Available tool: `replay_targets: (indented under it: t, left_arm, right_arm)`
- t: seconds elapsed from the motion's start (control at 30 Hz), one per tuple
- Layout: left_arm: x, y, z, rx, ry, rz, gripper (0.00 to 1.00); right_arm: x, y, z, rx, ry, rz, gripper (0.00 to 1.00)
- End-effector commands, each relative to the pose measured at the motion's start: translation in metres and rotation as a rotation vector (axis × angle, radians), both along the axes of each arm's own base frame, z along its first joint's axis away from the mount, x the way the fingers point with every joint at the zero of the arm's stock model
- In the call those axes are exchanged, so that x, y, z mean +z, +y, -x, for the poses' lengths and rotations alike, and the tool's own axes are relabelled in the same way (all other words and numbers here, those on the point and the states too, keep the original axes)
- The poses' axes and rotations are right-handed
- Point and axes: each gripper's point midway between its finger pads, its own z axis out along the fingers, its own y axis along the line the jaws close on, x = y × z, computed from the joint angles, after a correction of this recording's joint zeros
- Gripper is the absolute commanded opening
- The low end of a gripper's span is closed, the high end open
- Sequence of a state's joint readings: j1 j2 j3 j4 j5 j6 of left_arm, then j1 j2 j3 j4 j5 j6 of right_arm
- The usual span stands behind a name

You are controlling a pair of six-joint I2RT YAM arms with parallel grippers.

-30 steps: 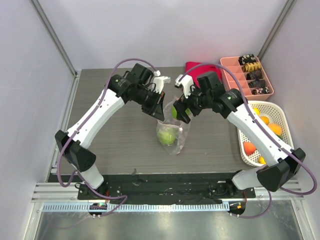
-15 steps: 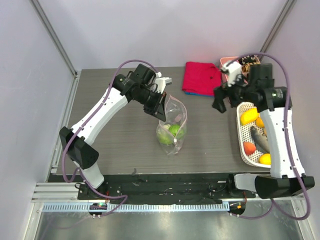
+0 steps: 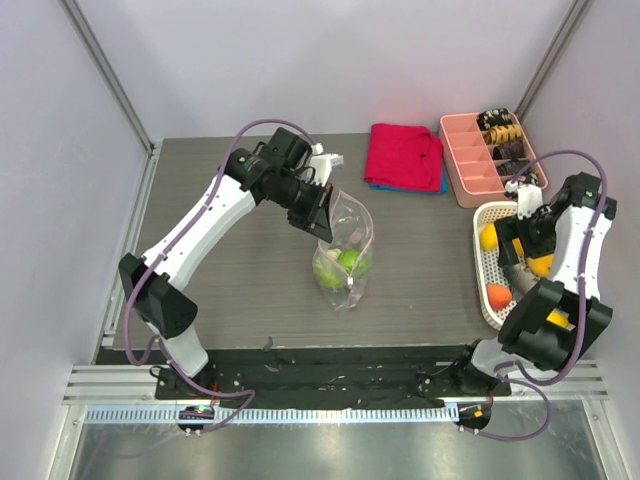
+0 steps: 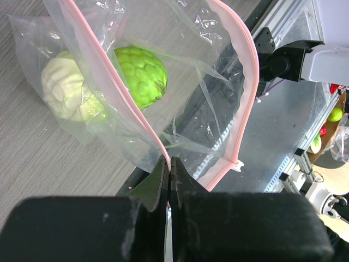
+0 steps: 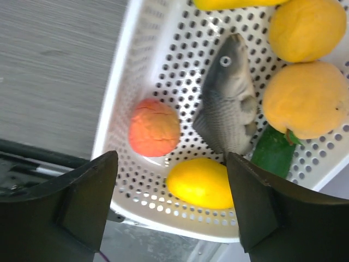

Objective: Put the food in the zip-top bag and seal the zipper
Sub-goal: Pick up the fake fish from the bin.

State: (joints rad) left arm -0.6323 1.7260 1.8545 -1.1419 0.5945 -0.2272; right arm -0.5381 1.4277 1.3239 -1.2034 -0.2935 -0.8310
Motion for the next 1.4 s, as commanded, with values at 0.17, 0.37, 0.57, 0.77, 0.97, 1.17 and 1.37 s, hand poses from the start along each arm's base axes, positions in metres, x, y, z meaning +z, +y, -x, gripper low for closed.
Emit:
replay_targets:
  t: [0.17,0.37,0.57,0.77,0.97,1.17,1.37]
  left_arm:
    - [0.008,-0.003,-0.008,0.001,-0.043,0.021,0.00]
    - [0.006,-0.002,-0.009,0.000,-0.044,0.012,0.00]
    - [0.001,-0.001,-0.009,0.000,-0.042,-0.001,0.00]
    - [0.000,0.001,-0.008,0.000,-0.040,-0.008,0.00]
    - [-0.003,0.001,-0.008,-0.001,-0.034,-0.014,0.00]
    - [-0.005,-0.001,-0.011,-0.003,-0.030,-0.014,0.00]
    - [-0.003,-0.001,-0.012,-0.003,-0.033,-0.012,0.00]
  right_arm:
    - [-0.050,-0.049,-0.012,-0.077,0.057,0.182,0.79]
    - [-0.079,-0.063,-0.022,-0.096,0.064,0.221,0.79]
    - [-0.099,-0.068,-0.029,-0.096,0.088,0.216,0.80]
    - [-0.114,-0.061,-0.030,-0.095,0.118,0.174,0.81]
    - [-0.125,-0.051,-0.030,-0.069,0.139,0.164,0.83]
    - [-0.132,-0.044,-0.028,-0.053,0.154,0.152,0.76]
    - [-0.115,-0.046,-0.028,-0.043,0.132,0.174,0.50]
